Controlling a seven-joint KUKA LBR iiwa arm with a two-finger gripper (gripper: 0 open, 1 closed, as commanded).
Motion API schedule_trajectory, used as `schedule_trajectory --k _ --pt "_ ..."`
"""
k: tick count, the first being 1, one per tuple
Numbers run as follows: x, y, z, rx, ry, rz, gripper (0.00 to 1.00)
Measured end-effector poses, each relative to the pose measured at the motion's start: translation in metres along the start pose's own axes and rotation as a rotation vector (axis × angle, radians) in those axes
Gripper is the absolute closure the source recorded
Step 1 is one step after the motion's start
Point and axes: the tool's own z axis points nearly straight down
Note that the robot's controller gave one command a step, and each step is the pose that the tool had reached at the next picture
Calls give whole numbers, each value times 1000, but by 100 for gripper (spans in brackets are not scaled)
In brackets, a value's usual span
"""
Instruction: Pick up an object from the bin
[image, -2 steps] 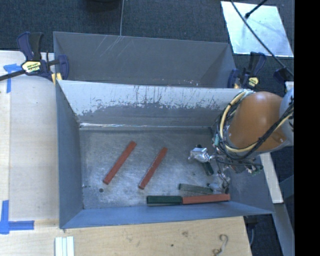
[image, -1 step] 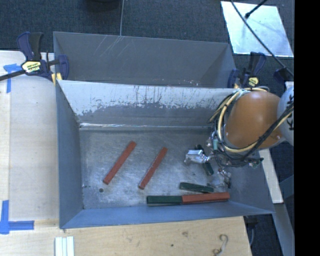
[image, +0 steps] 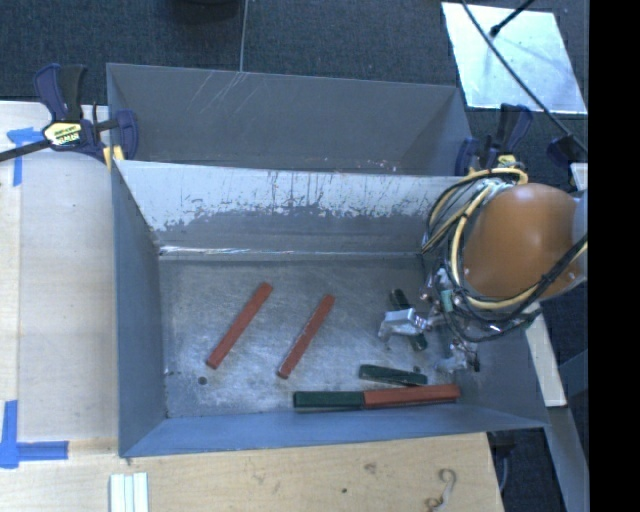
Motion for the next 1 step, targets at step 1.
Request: schedule_trajectory --k 1 --pt "0 0 0 -1 0 1 100"
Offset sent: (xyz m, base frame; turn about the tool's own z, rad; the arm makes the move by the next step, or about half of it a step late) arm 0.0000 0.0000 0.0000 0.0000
